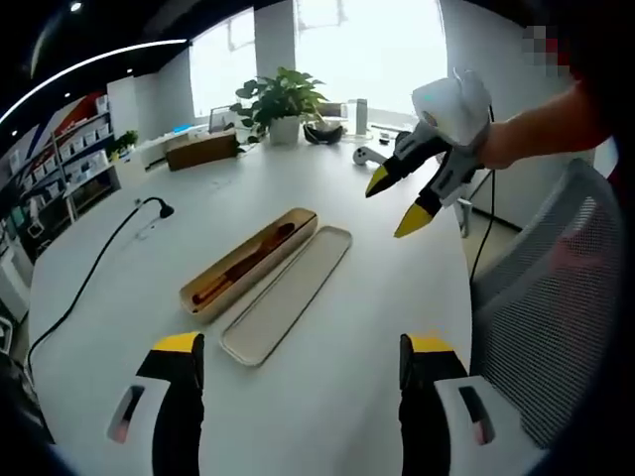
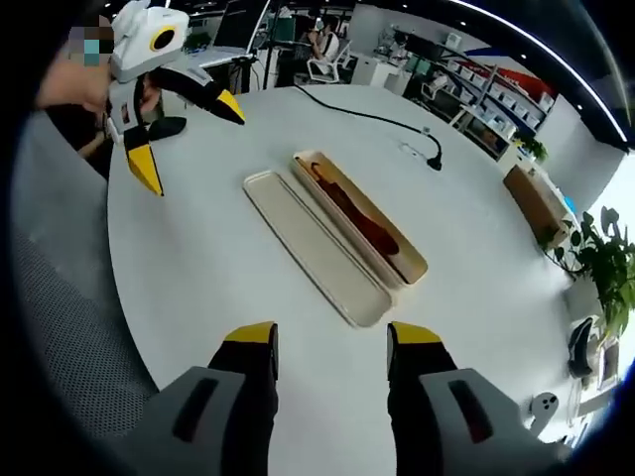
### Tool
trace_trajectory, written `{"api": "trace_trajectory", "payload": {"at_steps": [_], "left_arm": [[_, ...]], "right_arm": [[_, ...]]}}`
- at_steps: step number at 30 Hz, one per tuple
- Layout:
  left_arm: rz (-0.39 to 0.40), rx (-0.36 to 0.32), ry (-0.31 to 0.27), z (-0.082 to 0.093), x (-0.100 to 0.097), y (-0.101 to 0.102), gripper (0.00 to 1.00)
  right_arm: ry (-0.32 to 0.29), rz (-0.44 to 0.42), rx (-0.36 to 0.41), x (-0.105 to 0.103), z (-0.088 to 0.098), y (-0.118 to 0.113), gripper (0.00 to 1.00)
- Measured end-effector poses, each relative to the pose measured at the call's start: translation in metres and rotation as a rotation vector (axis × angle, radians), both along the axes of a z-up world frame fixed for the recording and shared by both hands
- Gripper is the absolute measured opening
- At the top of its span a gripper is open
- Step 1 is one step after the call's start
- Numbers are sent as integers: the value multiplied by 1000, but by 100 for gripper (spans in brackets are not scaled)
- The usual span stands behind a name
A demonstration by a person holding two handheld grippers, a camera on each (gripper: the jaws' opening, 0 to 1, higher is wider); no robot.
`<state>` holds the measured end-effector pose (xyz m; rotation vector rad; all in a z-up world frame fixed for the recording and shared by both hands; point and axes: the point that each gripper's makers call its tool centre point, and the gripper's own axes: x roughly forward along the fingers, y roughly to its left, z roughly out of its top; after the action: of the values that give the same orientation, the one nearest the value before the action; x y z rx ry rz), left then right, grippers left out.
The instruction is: Arrange the utensils inside the cutlery case until each visible utensil rests in its matching compartment.
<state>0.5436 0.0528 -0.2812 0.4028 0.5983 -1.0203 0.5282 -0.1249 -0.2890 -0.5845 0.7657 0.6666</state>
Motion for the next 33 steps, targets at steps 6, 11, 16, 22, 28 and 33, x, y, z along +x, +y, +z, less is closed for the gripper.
{"api": "trace_trajectory", "payload": {"at_steps": [6, 11, 16, 22, 28, 33], "left_arm": [[1, -1, 24, -13, 15, 2, 75], [61, -47, 27, -17, 31, -4, 72], [101, -53, 59, -29, 35, 1, 77], [43, -21, 37, -33, 32, -2, 80], [-32, 42, 4, -41, 31, -8, 79], [6, -9, 63, -46, 36, -11, 80]], "right_arm": [[11, 22, 1, 14, -6, 5, 46], [52, 21, 13, 23, -21, 4, 52], [51, 3, 46, 39, -18, 2, 50], [54, 39, 29, 41, -25, 2, 50], [111, -2, 92, 45, -37, -1, 46], [120, -4, 94, 51, -45, -2, 48]]}}
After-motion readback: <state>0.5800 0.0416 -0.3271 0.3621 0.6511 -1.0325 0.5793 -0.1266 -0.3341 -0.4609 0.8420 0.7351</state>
